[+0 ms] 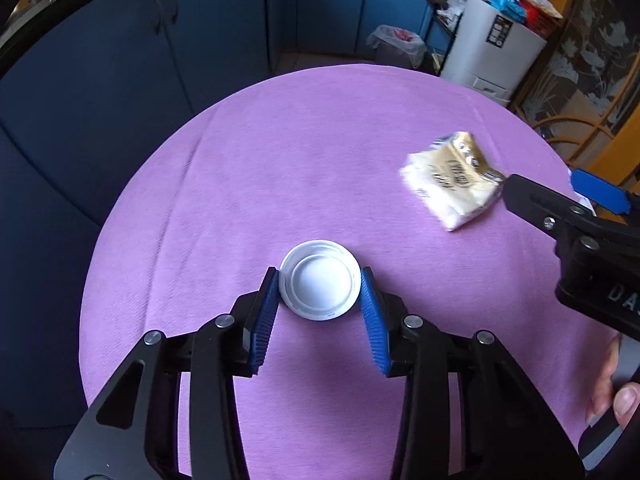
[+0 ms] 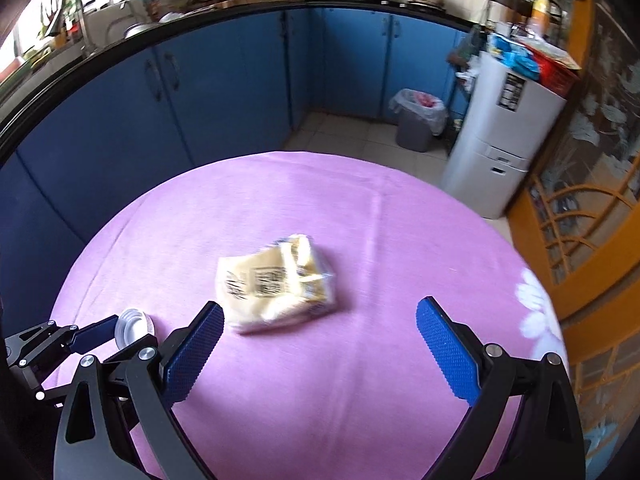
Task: Collect trash
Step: 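Grasp the white plastic cap with the left tool, then grasp the cream snack bag with the right tool while the left tool holds the cap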
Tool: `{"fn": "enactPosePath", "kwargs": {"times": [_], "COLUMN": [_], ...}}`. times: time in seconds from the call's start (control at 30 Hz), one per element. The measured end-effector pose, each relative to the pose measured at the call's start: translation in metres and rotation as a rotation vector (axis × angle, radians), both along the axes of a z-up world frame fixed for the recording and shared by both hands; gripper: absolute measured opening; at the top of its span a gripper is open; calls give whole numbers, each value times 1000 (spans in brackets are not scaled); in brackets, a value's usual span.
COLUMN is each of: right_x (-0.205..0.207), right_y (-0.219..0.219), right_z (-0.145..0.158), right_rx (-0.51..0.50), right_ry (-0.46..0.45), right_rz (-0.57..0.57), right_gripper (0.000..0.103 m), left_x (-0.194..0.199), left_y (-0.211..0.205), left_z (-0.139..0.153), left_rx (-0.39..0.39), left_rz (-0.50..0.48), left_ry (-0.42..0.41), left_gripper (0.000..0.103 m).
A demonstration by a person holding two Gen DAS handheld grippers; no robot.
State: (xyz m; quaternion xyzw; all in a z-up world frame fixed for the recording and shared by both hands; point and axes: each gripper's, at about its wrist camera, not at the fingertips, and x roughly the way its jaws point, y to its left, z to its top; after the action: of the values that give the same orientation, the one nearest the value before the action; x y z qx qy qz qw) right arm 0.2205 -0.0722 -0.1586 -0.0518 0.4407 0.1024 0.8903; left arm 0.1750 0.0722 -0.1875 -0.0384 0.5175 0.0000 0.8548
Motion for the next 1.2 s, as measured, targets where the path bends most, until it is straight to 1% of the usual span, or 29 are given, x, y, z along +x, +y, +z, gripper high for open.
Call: {"fn": "enactPosePath", "kwargs": {"times": [0.07, 0.1, 0.17, 0.23, 0.33, 0.43, 0.5, 0.53, 0.6, 0.63, 0.7, 0.73, 0.87, 0.93, 1.07, 1.2], "right_x": [3, 5, 8, 11, 15, 14, 13, 11, 8, 6, 1, -2, -11, -15, -21, -16], "right_y": [9, 13, 22, 31, 37, 39, 39, 39, 38, 37, 36, 35, 28, 24, 19, 17], "right_z": [-3, -5, -9, -15, -23, -27, -26, -25, -23, -22, -17, -14, -11, -10, -4, -1], "right_rx": [-7, -12, -24, -50, -70, -65, -67, -79, -60, -45, -38, -28, -5, 3, 13, 27], "right_ry": [7, 11, 24, 35, 56, 65, 65, 59, 62, 63, 46, 42, 38, 39, 27, 29], "right_rz": [24, 35, 59, 73, 78, 80, 87, 83, 95, 106, 114, 111, 108, 105, 107, 100], "right_gripper": [94, 94, 94, 94, 94, 94, 84, 70, 64, 56, 34, 8, 8, 5, 3, 3], "left_x": [-3, -4, -6, -6, -6, -8, -9, -9, -9, -9, -10, -10, -13, -14, -16, -16], "left_y": [9, 13, 19, 26, 33, 36, 37, 36, 34, 33, 29, 28, 24, 23, 24, 26], "left_z": [0, 1, 3, 2, 2, 4, 5, 6, 8, 8, 9, 10, 14, 14, 16, 18], "left_rx": [-4, -22, -13, -29, -39, -44, -44, -44, -44, -42, -36, -33, -20, -15, -15, -18], "left_rz": [13, 13, 32, 44, 63, 68, 69, 69, 70, 71, 69, 69, 71, 72, 79, 81], "left_ry": [-1, -3, -13, -8, -4, -6, -8, -9, -10, -12, -15, -17, -26, -29, -29, -34], "left_gripper": [41, 41, 41, 41, 41, 41, 41, 41, 41, 41, 41, 41, 41, 41, 41, 41]}}
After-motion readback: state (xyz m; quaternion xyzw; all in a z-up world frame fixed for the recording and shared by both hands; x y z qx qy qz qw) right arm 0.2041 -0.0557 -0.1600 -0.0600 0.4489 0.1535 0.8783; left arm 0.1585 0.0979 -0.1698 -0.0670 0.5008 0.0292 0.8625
